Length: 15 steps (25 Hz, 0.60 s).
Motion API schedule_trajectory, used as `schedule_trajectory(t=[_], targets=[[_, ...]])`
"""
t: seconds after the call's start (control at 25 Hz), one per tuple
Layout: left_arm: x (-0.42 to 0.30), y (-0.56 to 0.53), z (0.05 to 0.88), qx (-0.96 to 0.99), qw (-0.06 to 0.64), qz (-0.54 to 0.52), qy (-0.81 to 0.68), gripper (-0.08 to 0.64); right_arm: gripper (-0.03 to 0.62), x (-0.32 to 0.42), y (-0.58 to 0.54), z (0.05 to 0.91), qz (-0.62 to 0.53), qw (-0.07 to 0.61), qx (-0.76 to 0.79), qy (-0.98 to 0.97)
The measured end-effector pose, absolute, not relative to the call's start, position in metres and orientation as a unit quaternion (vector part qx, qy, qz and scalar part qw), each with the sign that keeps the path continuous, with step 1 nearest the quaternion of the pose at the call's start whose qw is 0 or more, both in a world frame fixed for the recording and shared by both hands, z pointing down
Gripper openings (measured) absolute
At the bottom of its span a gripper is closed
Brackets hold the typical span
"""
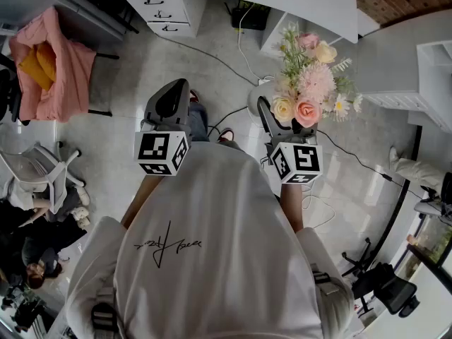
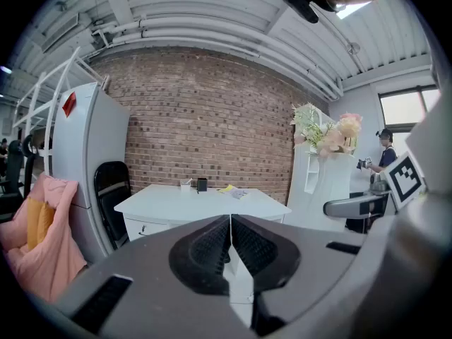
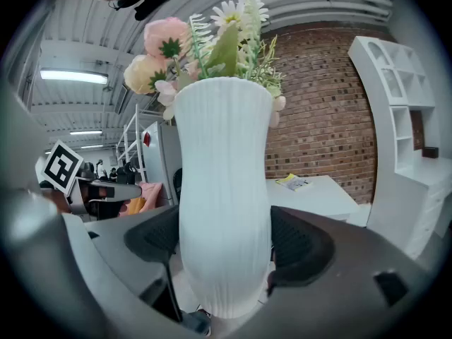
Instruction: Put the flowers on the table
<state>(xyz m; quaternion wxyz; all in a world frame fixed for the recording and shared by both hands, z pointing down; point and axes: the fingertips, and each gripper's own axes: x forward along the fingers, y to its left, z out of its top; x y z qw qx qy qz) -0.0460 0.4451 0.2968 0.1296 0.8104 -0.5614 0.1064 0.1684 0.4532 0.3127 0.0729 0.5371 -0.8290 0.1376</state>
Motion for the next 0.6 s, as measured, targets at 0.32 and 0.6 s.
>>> schedule_trajectory(t=[0.32, 0.6], targets=[[-0.044, 0.455, 0.301, 0.807, 0.131, 0.102, -0.567, 0.011, 0.411, 0.169, 0.461, 0.309, 0.130, 0.067, 0.533, -0.833], [-0.038, 0.452, 0.301, 0.811, 0.135, 0.098, -0.560, 0.011, 0.411, 0.171, 0.461, 0.304, 0.119, 0.072, 0.533, -0.834]])
